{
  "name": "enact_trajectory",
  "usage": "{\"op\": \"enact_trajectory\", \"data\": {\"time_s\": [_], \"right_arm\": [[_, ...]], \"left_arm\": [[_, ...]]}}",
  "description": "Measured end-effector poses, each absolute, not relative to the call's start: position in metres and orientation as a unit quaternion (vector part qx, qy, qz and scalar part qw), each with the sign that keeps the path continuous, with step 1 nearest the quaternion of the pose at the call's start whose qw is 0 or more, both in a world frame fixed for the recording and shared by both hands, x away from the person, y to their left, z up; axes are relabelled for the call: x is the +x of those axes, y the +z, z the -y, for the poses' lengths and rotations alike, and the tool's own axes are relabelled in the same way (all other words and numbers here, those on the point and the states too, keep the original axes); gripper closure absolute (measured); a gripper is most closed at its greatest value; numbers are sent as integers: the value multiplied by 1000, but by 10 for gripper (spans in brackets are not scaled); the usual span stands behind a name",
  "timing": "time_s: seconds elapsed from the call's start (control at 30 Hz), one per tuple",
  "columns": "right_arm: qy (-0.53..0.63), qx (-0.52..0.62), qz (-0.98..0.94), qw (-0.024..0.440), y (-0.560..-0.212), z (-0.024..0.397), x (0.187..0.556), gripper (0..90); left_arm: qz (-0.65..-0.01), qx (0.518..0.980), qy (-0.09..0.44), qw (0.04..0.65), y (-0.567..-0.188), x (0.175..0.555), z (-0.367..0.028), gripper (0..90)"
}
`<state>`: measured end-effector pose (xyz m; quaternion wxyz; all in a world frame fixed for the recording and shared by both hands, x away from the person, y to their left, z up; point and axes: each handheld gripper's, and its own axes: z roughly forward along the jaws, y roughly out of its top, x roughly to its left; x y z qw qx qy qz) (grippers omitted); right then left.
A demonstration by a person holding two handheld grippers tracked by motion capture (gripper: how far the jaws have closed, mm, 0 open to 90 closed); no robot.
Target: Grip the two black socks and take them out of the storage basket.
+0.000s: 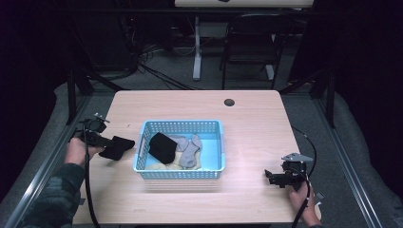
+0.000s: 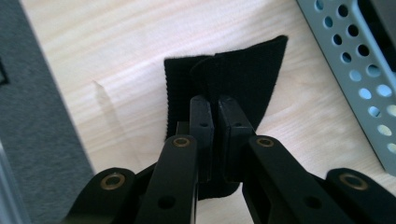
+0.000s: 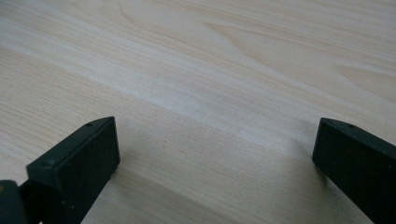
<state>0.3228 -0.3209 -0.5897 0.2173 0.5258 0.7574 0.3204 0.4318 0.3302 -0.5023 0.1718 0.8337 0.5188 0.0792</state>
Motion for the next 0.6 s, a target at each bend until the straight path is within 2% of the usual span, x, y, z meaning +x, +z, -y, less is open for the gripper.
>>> {"op": "enact_trajectory", "data": {"time_s": [0.2, 0.27, 0.37, 0.4, 0.6], "right_arm": [[320, 526, -757, 217, -590, 321, 323, 0], [320, 526, -757, 217, -590, 321, 323, 0], [320, 526, -758, 217, -590, 321, 323, 0], [320, 526, -757, 217, -590, 321, 323, 0], [320, 526, -758, 218, -590, 321, 323, 0]], "left_arm": [[-528, 830, 58, 168, -520, 432, -328, 799], [-533, 827, 49, 174, -525, 431, -329, 733], [-542, 820, 55, 178, -523, 429, -331, 487], [-543, 817, 60, 183, -521, 428, -332, 432], [-541, 810, 79, 211, -492, 422, -337, 268]]}}
